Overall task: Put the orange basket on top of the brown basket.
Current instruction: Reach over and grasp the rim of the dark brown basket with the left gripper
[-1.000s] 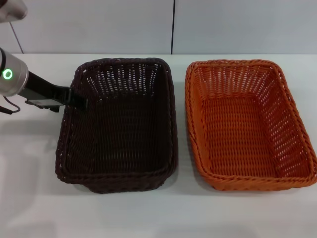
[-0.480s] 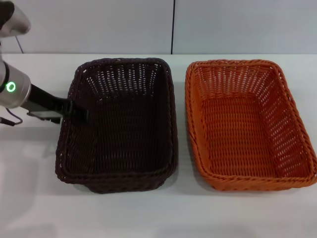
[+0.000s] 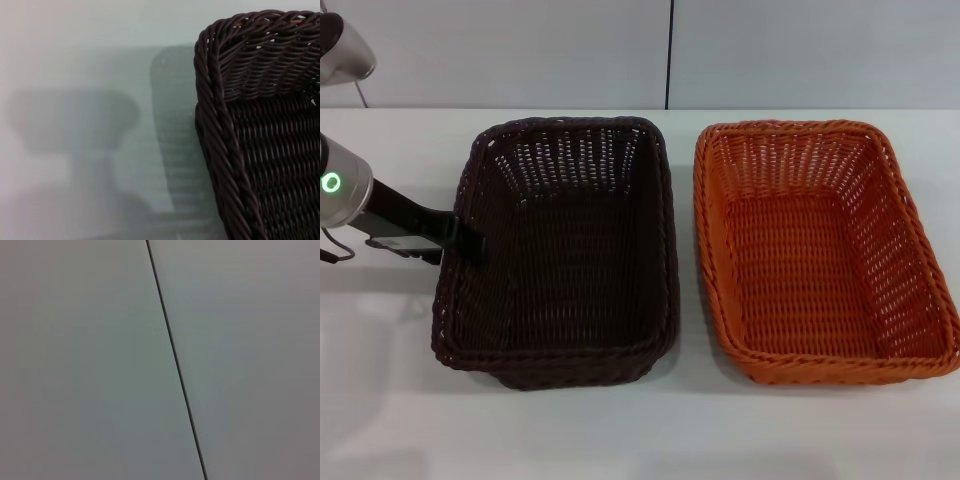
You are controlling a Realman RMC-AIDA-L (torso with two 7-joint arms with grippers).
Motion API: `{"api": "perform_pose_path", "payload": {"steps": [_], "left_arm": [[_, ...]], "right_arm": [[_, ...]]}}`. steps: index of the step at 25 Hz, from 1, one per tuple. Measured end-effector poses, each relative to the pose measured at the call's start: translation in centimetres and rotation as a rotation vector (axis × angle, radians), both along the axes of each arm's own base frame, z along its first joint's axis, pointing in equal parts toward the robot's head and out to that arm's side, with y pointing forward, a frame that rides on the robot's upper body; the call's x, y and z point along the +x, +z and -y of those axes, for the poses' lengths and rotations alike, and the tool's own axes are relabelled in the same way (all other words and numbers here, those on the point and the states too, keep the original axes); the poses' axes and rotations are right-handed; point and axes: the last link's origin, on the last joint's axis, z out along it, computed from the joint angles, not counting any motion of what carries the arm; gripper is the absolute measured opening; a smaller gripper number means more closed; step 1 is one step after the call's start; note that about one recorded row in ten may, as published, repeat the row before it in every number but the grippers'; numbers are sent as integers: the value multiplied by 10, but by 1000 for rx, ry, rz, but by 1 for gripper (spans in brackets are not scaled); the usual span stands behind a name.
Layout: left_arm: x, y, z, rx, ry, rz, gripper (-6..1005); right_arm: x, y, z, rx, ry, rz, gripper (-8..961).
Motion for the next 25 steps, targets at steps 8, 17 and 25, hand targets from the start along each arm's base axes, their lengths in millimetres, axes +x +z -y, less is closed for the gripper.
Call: {"api": "perform_pose_path", "payload": {"steps": [8, 17, 25], "left_arm": [[5, 0, -1, -18, -25, -3, 592], [18, 11, -6, -8, -97, 0, 243], [35, 48, -7, -5, -221, 62, 221]], "right_arm": [[2, -1, 1, -4, -7, -2, 540], [5, -4, 1, -16, -25, -8, 536], [4, -4, 0, -20, -26, -10, 533]]}}
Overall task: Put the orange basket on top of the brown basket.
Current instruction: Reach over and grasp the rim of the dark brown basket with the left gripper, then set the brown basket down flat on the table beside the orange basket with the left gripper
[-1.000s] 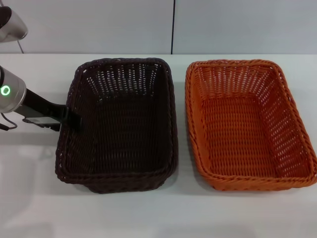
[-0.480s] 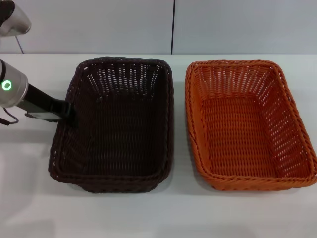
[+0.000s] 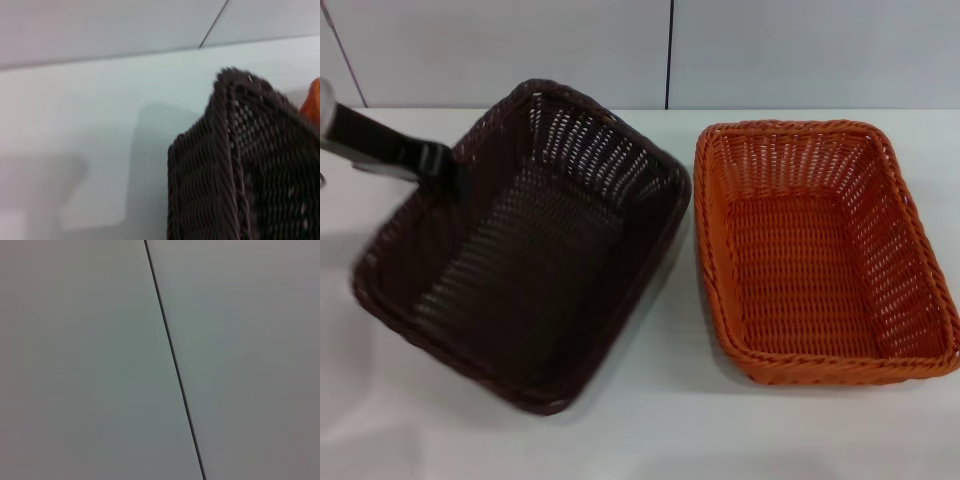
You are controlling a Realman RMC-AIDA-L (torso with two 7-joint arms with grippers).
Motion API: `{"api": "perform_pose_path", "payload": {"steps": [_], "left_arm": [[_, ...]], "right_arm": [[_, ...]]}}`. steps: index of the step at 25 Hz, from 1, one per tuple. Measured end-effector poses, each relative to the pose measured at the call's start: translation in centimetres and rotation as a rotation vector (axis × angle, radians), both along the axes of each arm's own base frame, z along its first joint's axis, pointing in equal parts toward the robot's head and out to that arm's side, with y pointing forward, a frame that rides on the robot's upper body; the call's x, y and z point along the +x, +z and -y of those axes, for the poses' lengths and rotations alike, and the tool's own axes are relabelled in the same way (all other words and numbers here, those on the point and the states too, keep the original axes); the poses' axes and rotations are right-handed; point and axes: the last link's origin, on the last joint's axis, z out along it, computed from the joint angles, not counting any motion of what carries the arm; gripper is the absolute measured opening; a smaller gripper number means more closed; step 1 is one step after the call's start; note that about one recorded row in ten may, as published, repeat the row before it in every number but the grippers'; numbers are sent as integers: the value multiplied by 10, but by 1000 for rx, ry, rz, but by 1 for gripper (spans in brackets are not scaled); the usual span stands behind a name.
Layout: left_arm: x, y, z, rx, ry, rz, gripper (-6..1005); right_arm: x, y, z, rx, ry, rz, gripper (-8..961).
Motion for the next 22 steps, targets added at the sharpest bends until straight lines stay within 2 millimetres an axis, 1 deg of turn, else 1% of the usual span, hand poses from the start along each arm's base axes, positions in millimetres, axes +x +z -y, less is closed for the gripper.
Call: {"api": "perform_pose_path", "payload": {"steps": [1, 2, 5, 8, 10, 11, 13, 14, 16, 17, 18, 19, 21, 22], "left_arm": [[5, 12, 1, -8, -31, 1, 221], [5, 12, 1, -8, -31, 1, 220], [10, 23, 3, -67, -81, -8, 218], [13, 20, 3, -123, -114, -9, 216], [19, 10, 1, -153, -137, 7, 219], [27, -3, -1, -188, -170, 26, 223], [35, -14, -3, -217, -198, 38, 232], [41, -25, -4, -245, -221, 48, 236], [41, -25, -4, -245, -221, 48, 244], [48, -35, -6, -273, -245, 56, 249], [48, -35, -6, -273, -245, 56, 253], [61, -56, -8, -340, -287, 63, 257], [61, -56, -8, -340, -287, 63, 265], [66, -66, -9, -369, -309, 51, 270]], "right_arm": [[0, 0, 0, 0, 0, -2, 532], [0, 0, 0, 0, 0, -2, 532], [0, 0, 0, -1, 0, -5, 531], [2, 0, 1, -1, -2, -6, 529], [2, 0, 2, 0, -3, -6, 528], [2, 0, 2, -1, -3, -7, 528], [2, -1, 2, -3, -5, -9, 527], [3, -2, 2, -4, -5, -10, 527], [3, -2, 2, -5, -6, -11, 526], [3, -2, 2, -5, -6, -11, 525], [3, -2, 3, -5, -6, -11, 525], [3, -2, 3, -5, -6, -12, 524], [3, -3, 4, -5, -6, -13, 523], [4, -3, 4, -6, -7, -14, 523]]}}
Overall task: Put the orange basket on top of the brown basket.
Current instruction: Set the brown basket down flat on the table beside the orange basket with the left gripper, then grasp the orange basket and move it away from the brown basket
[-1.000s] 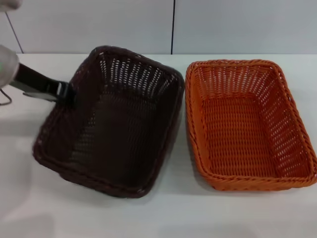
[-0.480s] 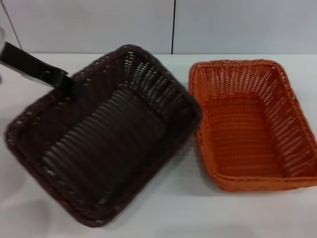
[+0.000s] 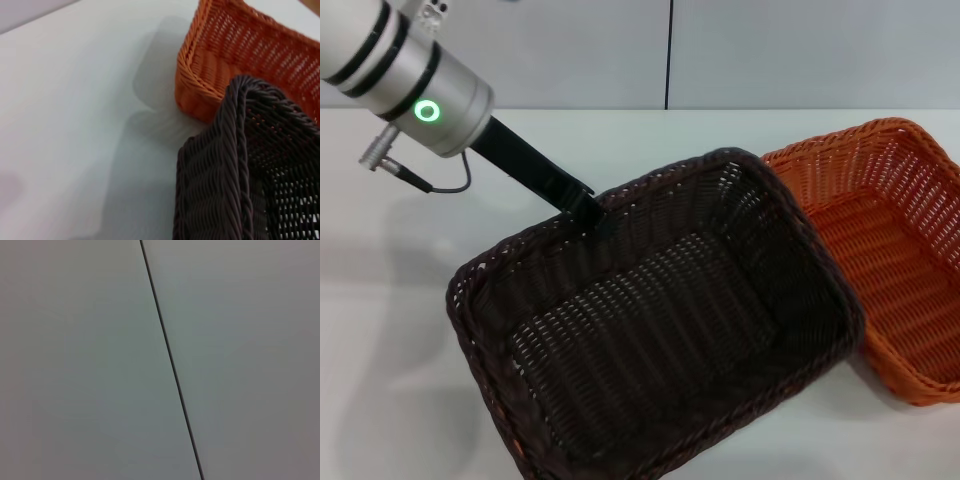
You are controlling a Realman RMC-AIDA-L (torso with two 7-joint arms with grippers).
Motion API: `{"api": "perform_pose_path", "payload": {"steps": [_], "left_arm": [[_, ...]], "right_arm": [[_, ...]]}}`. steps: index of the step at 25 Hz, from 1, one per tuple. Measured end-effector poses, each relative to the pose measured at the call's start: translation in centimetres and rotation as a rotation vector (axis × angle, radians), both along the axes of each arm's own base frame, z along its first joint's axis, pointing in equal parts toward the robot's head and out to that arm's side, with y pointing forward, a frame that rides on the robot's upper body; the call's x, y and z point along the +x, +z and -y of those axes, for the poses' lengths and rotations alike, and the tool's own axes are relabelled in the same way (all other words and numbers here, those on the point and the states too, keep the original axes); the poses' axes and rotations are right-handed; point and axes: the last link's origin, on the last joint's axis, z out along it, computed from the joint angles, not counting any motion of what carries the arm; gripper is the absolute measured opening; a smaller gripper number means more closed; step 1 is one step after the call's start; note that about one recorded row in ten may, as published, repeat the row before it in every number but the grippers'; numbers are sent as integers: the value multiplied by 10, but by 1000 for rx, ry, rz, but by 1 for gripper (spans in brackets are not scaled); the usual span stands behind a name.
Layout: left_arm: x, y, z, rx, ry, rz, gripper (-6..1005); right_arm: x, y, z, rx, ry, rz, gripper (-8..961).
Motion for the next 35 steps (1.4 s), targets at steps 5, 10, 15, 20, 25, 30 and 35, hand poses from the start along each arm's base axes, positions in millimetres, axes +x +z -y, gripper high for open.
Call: {"api": "perform_pose_path", "payload": {"steps": [5, 10, 15, 20, 25, 30, 35], "left_arm": [[8, -14, -3, -10, -82, -15, 291], [10, -17, -5, -16, -93, -16, 312], [5, -17, -1, -22, -67, -66, 333], [3, -7, -4, 38, -59, -18, 354], [8, 6, -4, 140, -121, 63, 521], [13, 15, -6, 234, -179, 191, 739], [10, 26, -6, 381, -264, 410, 863]], "right_arm": [[2, -2, 1, -7, -8, -5, 521], [3, -2, 2, -7, -10, -6, 519], [3, -2, 2, -5, -8, -8, 516], [4, 4, 1, -4, 17, -88, 514], [-1, 15, -5, -95, 99, -131, 512], [-24, 34, -15, -465, 256, -42, 510], [-46, 68, -4, -895, 316, 210, 507]]}}
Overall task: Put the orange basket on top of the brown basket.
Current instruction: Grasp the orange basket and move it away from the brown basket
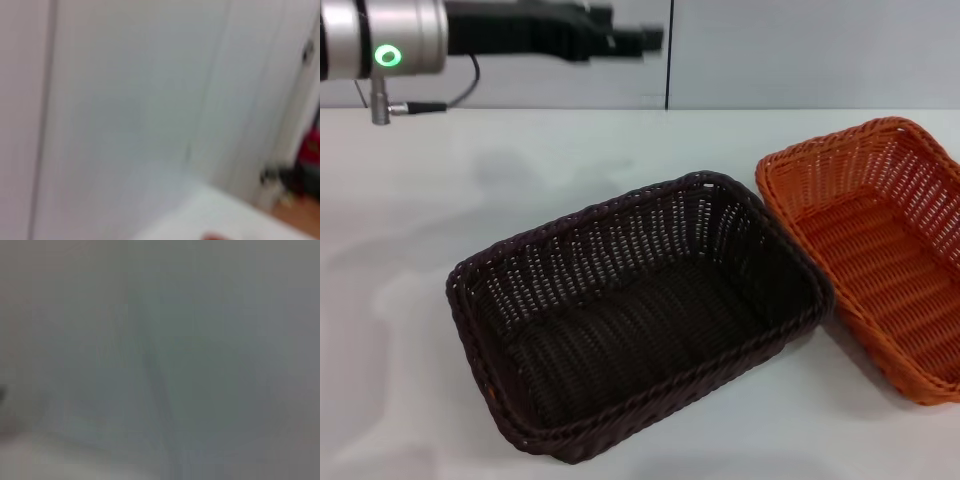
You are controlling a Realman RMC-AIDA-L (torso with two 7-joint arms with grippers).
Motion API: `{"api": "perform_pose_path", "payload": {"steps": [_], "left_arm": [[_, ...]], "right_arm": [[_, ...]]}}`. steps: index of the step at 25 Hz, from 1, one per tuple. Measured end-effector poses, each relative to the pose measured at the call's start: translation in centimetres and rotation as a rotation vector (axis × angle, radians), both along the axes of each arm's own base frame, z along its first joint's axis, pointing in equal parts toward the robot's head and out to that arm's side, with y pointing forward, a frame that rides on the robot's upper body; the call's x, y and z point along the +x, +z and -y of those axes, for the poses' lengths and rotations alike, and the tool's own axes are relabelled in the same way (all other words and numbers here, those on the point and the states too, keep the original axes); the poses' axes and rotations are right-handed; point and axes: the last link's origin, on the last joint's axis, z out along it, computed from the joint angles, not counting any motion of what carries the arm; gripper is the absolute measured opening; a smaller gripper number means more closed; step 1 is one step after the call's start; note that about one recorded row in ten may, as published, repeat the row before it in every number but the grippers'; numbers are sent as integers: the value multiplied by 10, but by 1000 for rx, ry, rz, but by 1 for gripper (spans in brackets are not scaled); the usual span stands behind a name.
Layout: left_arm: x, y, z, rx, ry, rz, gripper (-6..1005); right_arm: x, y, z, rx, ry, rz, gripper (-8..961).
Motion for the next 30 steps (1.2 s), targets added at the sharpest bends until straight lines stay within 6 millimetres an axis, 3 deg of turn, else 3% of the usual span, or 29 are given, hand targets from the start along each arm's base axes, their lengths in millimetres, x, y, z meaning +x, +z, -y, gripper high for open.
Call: {"api": "perform_pose_path", "payload": {"steps": [2, 3, 7, 8, 12, 15, 21, 30], "left_arm": [[-7, 12, -4, 128, -14, 158, 869], [-7, 12, -4, 128, -14, 158, 868], [-9, 17, -7, 175, -14, 219, 866], [-9, 22, -10, 223, -17, 268, 866], [-8, 26, -13, 242, -16, 277, 864], [-4, 32, -14, 264, -30, 295, 863], [-4, 35, -15, 282, -17, 343, 862], [-15, 41, -11, 297, 23, 416, 862]], "right_arm": [[-5, 11, 7, -128, 33, 136, 507], [-8, 17, 17, -257, 53, 284, 506], [-10, 19, 25, -393, 39, 457, 504], [-9, 16, 28, -485, 4, 575, 504], [-7, 7, 32, -591, -25, 695, 502], [-8, -11, 35, -706, -16, 798, 501], [-18, -34, 41, -838, 52, 883, 498], [-39, -67, 51, -976, 211, 839, 494]]}}
